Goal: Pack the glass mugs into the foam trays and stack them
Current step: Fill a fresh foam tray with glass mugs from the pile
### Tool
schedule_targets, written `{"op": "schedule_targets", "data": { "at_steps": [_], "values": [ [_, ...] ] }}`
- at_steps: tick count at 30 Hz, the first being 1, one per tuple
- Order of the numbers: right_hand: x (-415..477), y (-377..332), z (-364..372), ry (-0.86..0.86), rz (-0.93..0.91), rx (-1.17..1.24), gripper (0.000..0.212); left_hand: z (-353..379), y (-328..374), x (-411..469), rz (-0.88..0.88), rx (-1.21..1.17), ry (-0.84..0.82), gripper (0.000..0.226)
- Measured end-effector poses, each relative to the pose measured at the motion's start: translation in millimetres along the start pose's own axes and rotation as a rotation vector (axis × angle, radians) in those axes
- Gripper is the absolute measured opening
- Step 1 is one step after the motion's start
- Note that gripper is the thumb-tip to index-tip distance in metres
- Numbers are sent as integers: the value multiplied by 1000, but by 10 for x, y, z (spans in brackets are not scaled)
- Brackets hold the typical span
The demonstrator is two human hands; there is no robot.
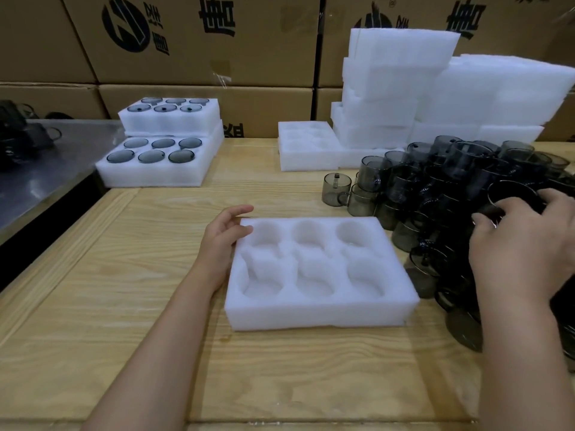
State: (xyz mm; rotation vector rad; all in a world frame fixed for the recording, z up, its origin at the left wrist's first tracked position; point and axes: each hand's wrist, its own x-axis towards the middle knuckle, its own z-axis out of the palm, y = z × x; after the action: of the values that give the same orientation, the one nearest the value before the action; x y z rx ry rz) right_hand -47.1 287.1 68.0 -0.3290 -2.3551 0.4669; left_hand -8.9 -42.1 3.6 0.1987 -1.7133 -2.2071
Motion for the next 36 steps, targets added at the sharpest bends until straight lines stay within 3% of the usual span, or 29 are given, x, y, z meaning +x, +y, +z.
{"op": "schedule_targets", "data": {
  "at_steps": [6,9,11,13,15,18,21,26,31,33,36],
  "values": [
    [-17,-106,-29,82,-115,219,34,-19,-7,0,2,6,-11,37],
    [-163,-364,-100,167,-308,539,27,-28,-9,2,4,3,-24,35],
    [-329,-589,-122,74,-393,731,15,-41,-5,-6,12,6,-34,34],
    [-473,-777,-105,-125,-400,846,10,-56,18,-16,9,6,-29,33],
    [-576,-947,-80,-344,-363,920,16,-78,53,-24,0,-9,-14,33],
    [-634,-1186,-54,-577,-393,925,31,-95,86,-38,20,-51,-15,35],
    [-577,-1433,-17,-744,-461,848,22,-84,92,-56,55,-66,-65,43],
    [-551,-1747,96,-819,-538,767,12,-78,121,-95,45,-60,-183,96],
    [-580,-1778,192,-850,-577,732,9,-90,130,-95,50,0,-205,75],
    [-537,-1736,215,-867,-566,751,20,-88,141,-98,34,12,-209,75],
    [-490,-1665,229,-883,-529,739,20,-83,135,-92,18,54,-221,79]
  ]
}}
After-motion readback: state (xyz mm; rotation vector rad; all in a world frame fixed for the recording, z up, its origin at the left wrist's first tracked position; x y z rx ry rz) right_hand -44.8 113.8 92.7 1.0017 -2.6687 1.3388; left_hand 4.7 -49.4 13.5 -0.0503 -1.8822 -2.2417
